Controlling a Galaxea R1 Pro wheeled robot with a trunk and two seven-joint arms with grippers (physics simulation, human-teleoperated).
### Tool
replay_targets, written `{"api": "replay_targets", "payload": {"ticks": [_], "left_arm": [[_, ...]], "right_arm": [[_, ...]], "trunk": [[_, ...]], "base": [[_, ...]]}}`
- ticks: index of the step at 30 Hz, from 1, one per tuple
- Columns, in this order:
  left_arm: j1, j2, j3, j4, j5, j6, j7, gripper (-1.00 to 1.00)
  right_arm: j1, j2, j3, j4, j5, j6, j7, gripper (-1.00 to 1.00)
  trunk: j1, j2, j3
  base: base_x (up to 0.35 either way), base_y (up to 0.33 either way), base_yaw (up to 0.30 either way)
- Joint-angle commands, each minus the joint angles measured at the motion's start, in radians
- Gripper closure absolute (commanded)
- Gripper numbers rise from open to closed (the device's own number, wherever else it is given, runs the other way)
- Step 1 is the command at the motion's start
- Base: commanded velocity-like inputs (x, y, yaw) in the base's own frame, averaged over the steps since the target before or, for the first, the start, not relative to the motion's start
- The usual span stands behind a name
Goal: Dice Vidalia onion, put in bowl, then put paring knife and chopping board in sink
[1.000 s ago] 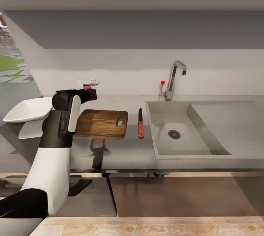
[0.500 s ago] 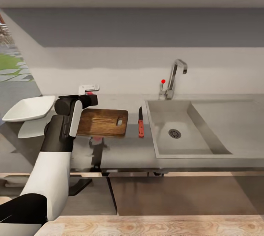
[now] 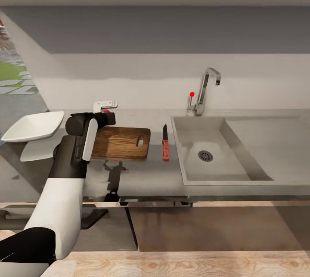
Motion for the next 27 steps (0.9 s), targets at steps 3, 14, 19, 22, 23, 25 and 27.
{"api": "replay_targets", "payload": {"ticks": [3, 14, 19, 22, 23, 25, 27], "left_arm": [[-0.001, 0.000, 0.000, 0.000, 0.007, 0.004, 0.007, 1.00], [0.000, 0.000, 0.000, 0.001, 0.007, 0.004, 0.007, 1.00], [0.002, 0.000, 0.000, -0.001, 0.006, 0.005, 0.007, 1.00], [0.004, 0.000, 0.000, -0.002, 0.006, 0.005, 0.007, 1.00], [0.005, 0.000, 0.000, -0.002, 0.005, 0.005, 0.007, 1.00], [0.005, 0.000, 0.001, -0.003, 0.005, 0.005, 0.007, 1.00], [0.005, 0.000, 0.001, -0.002, 0.005, 0.005, 0.007, 1.00]], "right_arm": [[0.000, 0.003, -0.004, 0.001, 0.010, -0.001, -0.007, -1.00], [0.000, 0.005, -0.005, 0.001, 0.008, 0.002, -0.007, -1.00], [0.000, 0.006, -0.005, 0.001, 0.008, 0.002, -0.007, -1.00], [0.000, 0.006, -0.004, 0.001, 0.008, 0.002, -0.007, -1.00], [0.000, 0.006, -0.004, 0.001, 0.008, 0.002, -0.007, -1.00], [0.000, 0.006, -0.004, 0.001, 0.008, 0.002, -0.007, -1.00], [0.000, 0.006, -0.004, 0.001, 0.008, 0.002, -0.007, -1.00]], "trunk": [[0.000, 0.000, -0.001], [0.000, 0.000, -0.017], [0.000, 0.000, -0.025], [0.000, 0.000, -0.029], [0.000, 0.000, -0.031], [0.000, 0.000, -0.033], [0.000, 0.000, -0.034]], "base": [[0.000, 0.000, 0.000], [0.000, 0.000, 0.000], [-0.124, 0.000, 0.000], [-0.288, 0.000, 0.000], [-0.316, 0.000, 0.000], [-0.219, 0.000, 0.000], [-0.096, 0.000, 0.000]]}}
